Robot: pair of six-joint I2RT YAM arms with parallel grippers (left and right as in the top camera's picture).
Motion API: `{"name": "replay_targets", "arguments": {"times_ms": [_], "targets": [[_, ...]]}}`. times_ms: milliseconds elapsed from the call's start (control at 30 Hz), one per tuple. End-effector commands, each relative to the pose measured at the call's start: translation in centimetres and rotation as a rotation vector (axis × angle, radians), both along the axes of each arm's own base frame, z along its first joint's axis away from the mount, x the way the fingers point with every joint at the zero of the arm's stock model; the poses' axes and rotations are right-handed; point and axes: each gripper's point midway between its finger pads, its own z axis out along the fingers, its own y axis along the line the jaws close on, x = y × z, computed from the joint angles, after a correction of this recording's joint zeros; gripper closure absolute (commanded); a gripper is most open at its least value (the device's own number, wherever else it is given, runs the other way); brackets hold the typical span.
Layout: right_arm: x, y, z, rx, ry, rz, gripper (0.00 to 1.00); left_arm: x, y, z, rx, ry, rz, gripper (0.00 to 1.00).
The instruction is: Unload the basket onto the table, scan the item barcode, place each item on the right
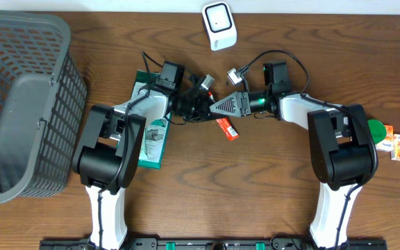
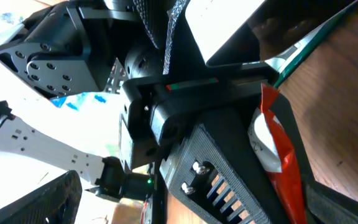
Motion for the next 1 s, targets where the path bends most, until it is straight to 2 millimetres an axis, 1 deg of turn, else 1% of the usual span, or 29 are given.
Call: {"name": "replay_targets", "arguments": {"times_ms": [0,133,267,367,500,633,800,967], "targets": [[0.7,-0.2,-0.8,-0.062,0.043,-0.053,0.01,1.1,0.9,-2.4,0.132,-0.045,0.047,0.92],[1.8,-1.0,-1.9,-0.117,0.047,-0.115,0.01,0.8,1.1,-2.6,0.143,-0.029,0.048,0.92],[3.1,-2.6,-3.4,-0.199,0.041,-0.197,0.01,0.6,2.4,-4.3,0.255,0.002,0.083,0.93],[4.0,-4.0,-5.1,-0.289,0.035,-0.262,0.01,0.2,3.3,-5.2,0.322,0.024,0.098,0.92],[4.9,-6.2,-7.8,-0.452,0.043,-0.351,0.01,0.0,3.4,-5.2,0.326,0.036,0.096,0.92],[5.5,-7.9,-9.6,-0.572,0.032,-0.409,0.01,-0.2,3.5,-5.3,0.330,0.047,0.094,0.92],[5.9,-9.1,-10.7,-0.654,0.021,-0.448,0.01,-0.5,3.6,-5.4,0.336,0.060,0.093,0.92],[6.1,-9.5,-11.0,-0.686,0.016,-0.466,0.01,-0.8,3.7,-5.5,0.341,0.073,0.090,0.92]]}}
